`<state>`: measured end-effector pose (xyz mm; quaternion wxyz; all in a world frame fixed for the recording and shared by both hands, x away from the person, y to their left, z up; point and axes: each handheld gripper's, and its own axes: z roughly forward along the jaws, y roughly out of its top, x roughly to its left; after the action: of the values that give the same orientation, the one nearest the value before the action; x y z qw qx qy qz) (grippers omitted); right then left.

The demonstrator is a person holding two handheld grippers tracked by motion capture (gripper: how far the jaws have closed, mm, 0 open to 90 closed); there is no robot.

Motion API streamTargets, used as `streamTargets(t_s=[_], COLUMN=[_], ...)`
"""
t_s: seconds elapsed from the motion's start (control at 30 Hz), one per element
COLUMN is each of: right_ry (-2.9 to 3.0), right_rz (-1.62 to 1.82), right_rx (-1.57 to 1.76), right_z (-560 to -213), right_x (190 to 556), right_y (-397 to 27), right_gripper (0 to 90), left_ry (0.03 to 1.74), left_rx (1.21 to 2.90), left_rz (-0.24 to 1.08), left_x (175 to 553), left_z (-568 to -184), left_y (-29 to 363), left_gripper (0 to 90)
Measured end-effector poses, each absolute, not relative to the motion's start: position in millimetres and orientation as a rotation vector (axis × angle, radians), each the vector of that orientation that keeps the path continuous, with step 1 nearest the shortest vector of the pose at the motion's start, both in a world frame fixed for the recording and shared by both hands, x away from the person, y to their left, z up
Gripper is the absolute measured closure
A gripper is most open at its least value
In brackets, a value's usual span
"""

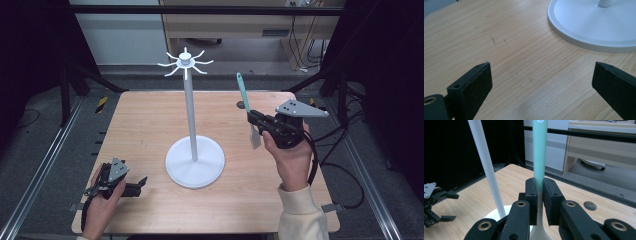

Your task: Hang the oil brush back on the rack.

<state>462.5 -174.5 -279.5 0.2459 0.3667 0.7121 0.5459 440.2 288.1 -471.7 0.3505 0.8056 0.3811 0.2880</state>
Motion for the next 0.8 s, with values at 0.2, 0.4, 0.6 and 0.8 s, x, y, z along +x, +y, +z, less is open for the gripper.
streamTargets(t_s=[0.2, 0.4, 0.6, 0.8], right_ry=[1.937, 1.933, 1.93, 1.929], right_rz=[1.488, 1.507, 1.533, 1.559], right_rx=[0.979, 0.953, 0.926, 0.876], right_z=[-273.7, -268.5, -263.2, -254.3], right_x=[458.3, 454.2, 449.7, 441.6], right_y=[-168.7, -166.8, -166.0, -158.0], right_gripper=[82.7, 82.7, 82.7, 82.7], left_ry=[0.988, 0.989, 0.99, 0.99], left_rx=[2.082, 2.085, 2.085, 2.086], left_rz=[0.747, 0.746, 0.745, 0.744], left_x=[439.9, 440.0, 440.1, 440.1], left_z=[-471.3, -471.8, -471.8, -472.0], left_y=[289.3, 288.7, 288.6, 288.4], left_gripper=[2.5, 2.5, 2.5, 2.5])
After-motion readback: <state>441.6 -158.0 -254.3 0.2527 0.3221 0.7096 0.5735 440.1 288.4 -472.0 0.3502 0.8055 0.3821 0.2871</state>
